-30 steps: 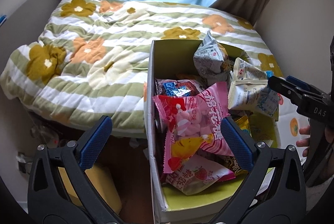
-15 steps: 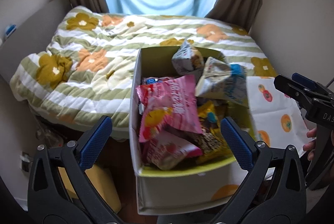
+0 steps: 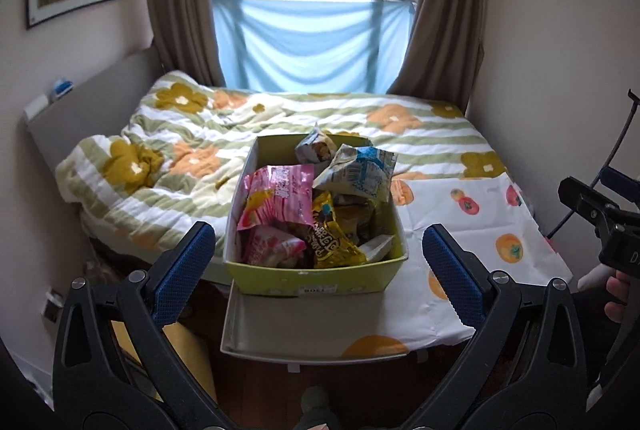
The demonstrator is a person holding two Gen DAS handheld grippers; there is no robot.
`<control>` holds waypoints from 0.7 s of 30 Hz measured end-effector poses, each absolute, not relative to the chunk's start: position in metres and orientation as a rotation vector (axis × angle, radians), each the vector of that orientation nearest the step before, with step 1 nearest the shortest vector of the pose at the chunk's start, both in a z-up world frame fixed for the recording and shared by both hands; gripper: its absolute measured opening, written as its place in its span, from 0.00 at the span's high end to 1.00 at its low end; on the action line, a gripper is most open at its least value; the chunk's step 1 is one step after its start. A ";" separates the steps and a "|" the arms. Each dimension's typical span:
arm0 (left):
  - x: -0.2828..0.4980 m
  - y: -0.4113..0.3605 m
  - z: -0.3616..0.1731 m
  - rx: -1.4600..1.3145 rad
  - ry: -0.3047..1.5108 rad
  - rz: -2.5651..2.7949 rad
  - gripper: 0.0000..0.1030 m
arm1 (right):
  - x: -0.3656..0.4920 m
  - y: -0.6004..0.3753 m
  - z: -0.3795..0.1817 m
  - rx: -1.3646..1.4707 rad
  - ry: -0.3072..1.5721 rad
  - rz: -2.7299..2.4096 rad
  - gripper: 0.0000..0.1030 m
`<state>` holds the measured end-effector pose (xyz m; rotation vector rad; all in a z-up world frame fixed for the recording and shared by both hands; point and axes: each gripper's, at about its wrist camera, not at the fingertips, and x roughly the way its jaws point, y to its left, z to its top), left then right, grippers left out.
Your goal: Organize snacks
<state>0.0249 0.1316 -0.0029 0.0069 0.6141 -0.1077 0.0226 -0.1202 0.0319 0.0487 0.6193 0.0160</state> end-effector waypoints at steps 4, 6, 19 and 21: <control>-0.002 0.124 0.000 0.002 0.585 -0.115 0.00 | -0.008 -0.128 0.029 0.038 0.587 -0.011 0.00; -0.014 0.119 0.001 0.004 0.566 -0.121 0.00 | -0.019 -0.132 0.027 0.033 0.577 -0.022 0.00; -0.040 0.107 0.010 0.026 0.497 -0.111 0.00 | -0.049 -0.148 0.025 0.050 0.556 -0.063 0.00; -0.042 0.106 0.011 0.033 0.495 -0.111 0.00 | -0.051 -0.149 0.025 0.052 0.553 -0.063 0.00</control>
